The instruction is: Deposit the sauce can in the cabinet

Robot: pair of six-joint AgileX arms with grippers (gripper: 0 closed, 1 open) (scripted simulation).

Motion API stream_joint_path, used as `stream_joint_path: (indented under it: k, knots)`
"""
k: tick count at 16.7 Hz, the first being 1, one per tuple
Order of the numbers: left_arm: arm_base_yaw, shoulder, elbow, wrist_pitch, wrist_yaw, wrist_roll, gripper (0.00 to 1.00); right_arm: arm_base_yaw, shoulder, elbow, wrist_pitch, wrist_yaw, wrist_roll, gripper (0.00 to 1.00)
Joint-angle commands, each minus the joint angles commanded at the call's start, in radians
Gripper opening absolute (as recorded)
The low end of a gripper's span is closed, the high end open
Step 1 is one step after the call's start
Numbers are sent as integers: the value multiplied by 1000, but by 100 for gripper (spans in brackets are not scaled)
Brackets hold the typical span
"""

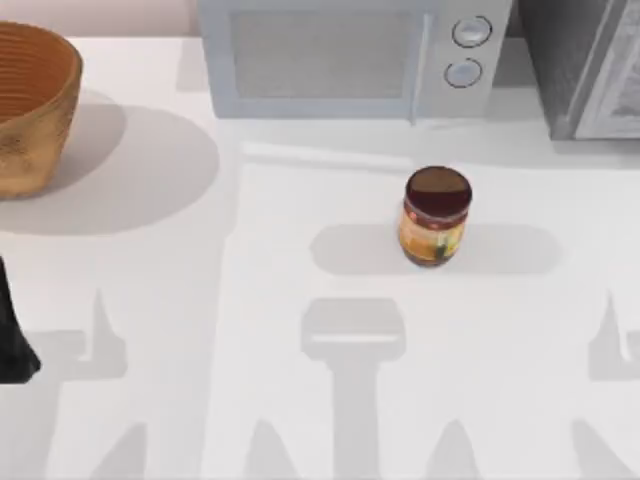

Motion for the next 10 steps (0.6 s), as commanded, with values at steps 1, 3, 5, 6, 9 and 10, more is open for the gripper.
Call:
stream_joint_path:
  k: [1,3,5,6,9,10]
  knots:
    - [0,0,0,0,0,0,100,0,0,0,0,0,0,100]
    - [0,0,0,0,0,0,100,0,0,0,0,0,0,100]
    - [0,0,0,0,0,0,100,0,18,10,-3,-18,39,100]
    - [0,0,0,0,0,0,100,0,34,18,-6,-34,74,100]
    - [0,0,0,0,0,0,100,0,106,56,-18,-108,234,100]
    - [0,0,0,0,0,0,100,0,135,72,-23,-138,300,100]
